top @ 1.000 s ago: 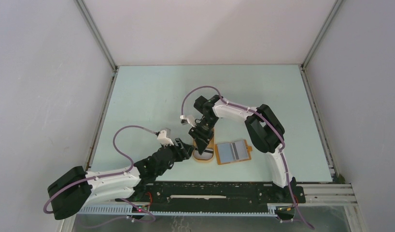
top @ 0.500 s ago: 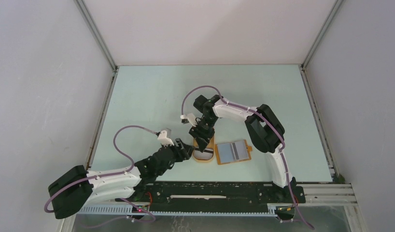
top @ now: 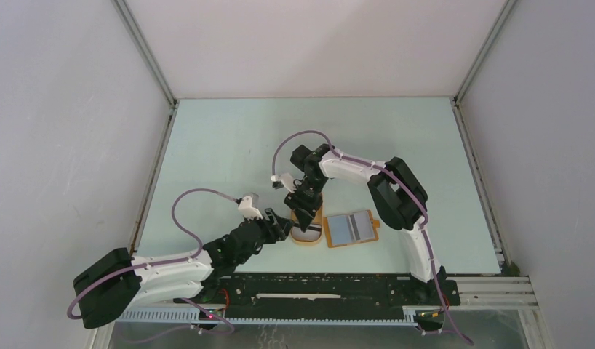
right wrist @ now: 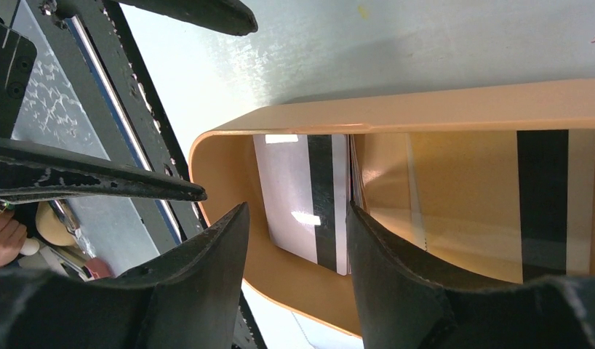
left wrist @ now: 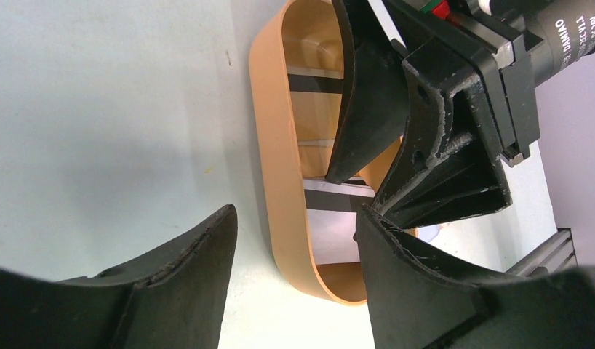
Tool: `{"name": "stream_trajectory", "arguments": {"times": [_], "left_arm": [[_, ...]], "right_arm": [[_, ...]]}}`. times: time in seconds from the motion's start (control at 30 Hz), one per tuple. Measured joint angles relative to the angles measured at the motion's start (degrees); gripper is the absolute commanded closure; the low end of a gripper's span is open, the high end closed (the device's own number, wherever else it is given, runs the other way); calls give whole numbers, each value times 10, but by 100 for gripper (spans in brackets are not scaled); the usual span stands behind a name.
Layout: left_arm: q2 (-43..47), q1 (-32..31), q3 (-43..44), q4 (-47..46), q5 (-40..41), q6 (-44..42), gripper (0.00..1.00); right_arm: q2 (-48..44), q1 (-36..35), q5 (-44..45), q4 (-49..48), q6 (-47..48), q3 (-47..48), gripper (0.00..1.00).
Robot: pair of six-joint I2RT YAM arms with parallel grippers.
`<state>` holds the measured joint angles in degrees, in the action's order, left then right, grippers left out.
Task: Put the credit cards into the card holder
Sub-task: Pick up the credit card from the storage box.
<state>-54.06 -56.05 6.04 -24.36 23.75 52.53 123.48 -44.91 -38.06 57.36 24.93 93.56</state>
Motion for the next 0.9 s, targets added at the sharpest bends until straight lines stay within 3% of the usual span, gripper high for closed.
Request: {"name": "stream_trajectory", "arguments": {"times": [0.9], "left_arm": [[0, 0, 0, 0, 0, 0, 36]], "right_arm": [[6, 0, -68, 35, 16, 6, 40]]}}
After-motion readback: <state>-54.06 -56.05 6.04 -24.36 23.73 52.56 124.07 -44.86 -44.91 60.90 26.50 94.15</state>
